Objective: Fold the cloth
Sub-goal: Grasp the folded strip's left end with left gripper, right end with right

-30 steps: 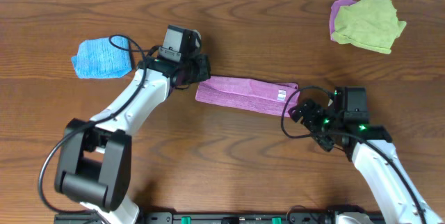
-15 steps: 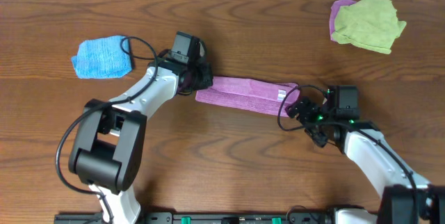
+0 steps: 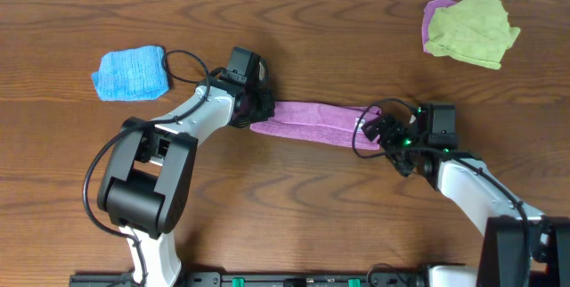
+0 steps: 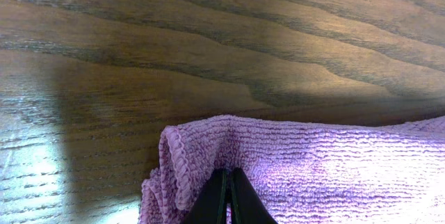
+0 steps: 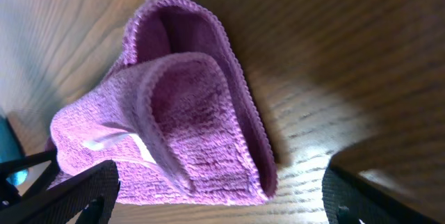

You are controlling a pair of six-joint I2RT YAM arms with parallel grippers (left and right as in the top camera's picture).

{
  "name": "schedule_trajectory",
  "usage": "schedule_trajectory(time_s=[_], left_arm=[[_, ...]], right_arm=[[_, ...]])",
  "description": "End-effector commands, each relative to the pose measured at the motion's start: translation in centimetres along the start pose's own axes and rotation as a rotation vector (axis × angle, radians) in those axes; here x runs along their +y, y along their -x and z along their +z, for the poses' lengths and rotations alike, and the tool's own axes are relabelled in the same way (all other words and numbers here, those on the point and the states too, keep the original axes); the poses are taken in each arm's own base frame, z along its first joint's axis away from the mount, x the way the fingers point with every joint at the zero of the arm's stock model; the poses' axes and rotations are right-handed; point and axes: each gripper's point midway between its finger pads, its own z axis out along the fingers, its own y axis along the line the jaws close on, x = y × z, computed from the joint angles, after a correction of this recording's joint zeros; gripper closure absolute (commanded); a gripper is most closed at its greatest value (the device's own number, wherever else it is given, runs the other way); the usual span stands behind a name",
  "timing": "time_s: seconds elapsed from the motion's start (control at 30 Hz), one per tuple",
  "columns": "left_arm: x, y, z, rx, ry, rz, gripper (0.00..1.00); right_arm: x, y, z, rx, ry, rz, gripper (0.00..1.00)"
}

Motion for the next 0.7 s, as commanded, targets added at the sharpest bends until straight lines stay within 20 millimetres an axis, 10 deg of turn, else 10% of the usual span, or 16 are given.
schedule_trajectory(time_s=[0.0,0.5,0.67], left_arm=[[1.4,-0.7,0.7,0.027,0.064,-0.006,0.94],[2.0,-1.9,0.6,0.073,0.089,-0.02,0.94],[2.3,-2.1,0.6,0.082,0.102,-0.024,0.94]], right_arm=[[-2.7,-1.5,1.4,0.052,-0.08,0.048,0.07],[-4.2,-3.4,4.7,0.118,-0.13,0.032,0.25],[-4.4,-3.1,4.8,0.104,-0.144,-0.016,0.67]])
